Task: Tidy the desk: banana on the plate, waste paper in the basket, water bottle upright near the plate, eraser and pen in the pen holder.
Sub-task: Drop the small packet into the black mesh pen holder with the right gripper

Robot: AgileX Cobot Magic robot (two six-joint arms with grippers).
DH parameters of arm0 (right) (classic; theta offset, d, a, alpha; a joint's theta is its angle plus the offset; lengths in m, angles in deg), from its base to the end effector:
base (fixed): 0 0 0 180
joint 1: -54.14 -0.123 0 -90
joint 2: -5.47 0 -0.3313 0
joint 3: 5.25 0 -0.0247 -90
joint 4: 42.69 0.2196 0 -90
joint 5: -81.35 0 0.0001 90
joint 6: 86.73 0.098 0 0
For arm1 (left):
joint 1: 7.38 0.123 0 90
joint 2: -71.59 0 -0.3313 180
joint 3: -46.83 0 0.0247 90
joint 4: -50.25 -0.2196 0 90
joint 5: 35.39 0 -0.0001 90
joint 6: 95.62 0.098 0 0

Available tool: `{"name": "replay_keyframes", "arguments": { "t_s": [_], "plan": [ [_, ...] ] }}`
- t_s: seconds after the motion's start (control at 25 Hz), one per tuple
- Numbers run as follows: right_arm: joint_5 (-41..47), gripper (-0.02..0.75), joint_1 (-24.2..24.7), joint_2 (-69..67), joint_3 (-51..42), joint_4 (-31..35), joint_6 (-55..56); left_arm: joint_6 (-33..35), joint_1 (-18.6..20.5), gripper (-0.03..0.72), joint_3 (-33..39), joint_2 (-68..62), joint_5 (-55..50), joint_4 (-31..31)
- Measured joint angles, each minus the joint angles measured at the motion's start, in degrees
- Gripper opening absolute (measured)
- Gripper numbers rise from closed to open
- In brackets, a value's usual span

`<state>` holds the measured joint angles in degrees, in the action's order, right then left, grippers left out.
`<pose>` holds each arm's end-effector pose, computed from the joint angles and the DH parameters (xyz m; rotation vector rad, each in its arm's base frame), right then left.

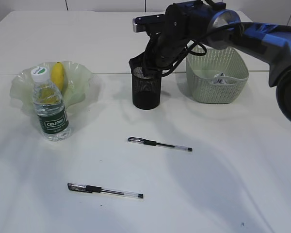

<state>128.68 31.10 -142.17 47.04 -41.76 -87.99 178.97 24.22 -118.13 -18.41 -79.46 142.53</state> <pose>0.5150 0.2203 0.2265 -0.5174 2.4448 0.1786 0.2803 0.0924 0.4055 0.0845 1.7365 -0.2663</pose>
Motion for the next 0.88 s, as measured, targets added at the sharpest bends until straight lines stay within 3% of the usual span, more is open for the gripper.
{"name": "replay_keyframes", "arguments": {
  "t_s": [0.32, 0.88],
  "plan": [
    [0.1, 0.375, 0.0, 0.0, 0.0, 0.2, 0.1, 0.0, 0.0, 0.214, 0.0, 0.0, 0.0, 0.0],
    [7.9, 0.39, 0.0, 4.4, 0.0, -1.7, -0.7, 0.0, 0.0, 0.215, 0.0, 0.0, 0.0, 0.0]
  ]
}}
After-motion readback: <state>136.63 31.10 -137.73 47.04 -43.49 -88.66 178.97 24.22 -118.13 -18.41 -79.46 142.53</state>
